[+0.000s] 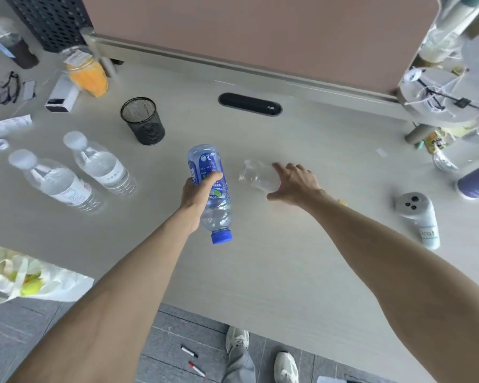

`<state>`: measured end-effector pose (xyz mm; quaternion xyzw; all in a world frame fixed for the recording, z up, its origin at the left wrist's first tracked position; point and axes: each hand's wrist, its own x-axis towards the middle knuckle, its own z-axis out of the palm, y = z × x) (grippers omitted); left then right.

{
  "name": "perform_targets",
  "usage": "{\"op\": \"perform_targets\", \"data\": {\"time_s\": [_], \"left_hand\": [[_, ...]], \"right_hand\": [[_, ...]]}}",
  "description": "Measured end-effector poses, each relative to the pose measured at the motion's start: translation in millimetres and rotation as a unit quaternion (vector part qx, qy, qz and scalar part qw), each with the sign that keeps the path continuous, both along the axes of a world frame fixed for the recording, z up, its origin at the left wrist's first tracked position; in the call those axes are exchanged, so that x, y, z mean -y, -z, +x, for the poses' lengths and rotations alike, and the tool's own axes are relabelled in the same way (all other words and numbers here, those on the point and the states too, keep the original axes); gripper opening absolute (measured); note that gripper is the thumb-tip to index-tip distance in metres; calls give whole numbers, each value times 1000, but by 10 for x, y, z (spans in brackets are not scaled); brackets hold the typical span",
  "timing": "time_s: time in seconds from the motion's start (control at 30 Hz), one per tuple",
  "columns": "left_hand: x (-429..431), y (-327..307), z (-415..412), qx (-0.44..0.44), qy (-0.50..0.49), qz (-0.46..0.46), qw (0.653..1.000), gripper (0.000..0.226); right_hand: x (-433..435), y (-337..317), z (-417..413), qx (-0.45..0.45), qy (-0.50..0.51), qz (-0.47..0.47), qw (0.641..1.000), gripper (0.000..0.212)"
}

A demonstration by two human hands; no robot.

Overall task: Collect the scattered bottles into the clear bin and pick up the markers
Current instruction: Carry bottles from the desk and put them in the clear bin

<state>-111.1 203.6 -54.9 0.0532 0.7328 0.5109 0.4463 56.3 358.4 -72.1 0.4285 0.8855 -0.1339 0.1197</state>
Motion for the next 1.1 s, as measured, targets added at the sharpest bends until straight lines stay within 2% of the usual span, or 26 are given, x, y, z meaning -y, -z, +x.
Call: {"op": "perform_targets", "data": {"time_s": [0.1, 0.2, 0.27, 0.37, 0.5, 0.6, 0.67, 0.8, 0.93, 1.0, 1.1], "left_hand": [[-76, -42, 112, 7, 28, 5, 1000, 38], [-138, -129, 344, 19, 53, 14, 998, 39], [-180, -171, 578, 30, 81, 21, 996, 44], [-207, -233, 1056, 42, 135, 43, 989, 34], [-178, -337, 1748, 48, 215, 59, 974, 30], [-44, -405, 2323, 50, 283, 62, 956, 26], [84, -449, 2736, 46, 323, 67, 943, 18], [425, -525, 3557, 39, 389, 73, 918, 19], [950, -552, 4403, 54, 446, 69, 891, 39], [1219, -542, 4803, 61, 478, 60, 874, 50], [1605, -480, 5341, 45, 520, 55, 851, 37]], "right_hand": [[116, -107, 230, -133, 164, -83, 974, 72], [248, -241, 506, -252, 311, -162, 902, 63], [348, -308, 744, -324, 377, -195, 845, 59], [566, -390, 1201, -398, 445, -223, 771, 55], [964, -595, 1949, -423, 488, -207, 735, 62], [1315, -705, 2623, -453, 529, -174, 697, 39], [1579, -752, 3090, -465, 557, -150, 671, 33], [2216, -809, 3900, -489, 606, -109, 618, 43], [3013, -804, 4679, -500, 651, -81, 565, 65], [3445, -758, 5053, -500, 673, -75, 540, 62], [4055, -653, 5548, -509, 697, -74, 500, 53]]}}
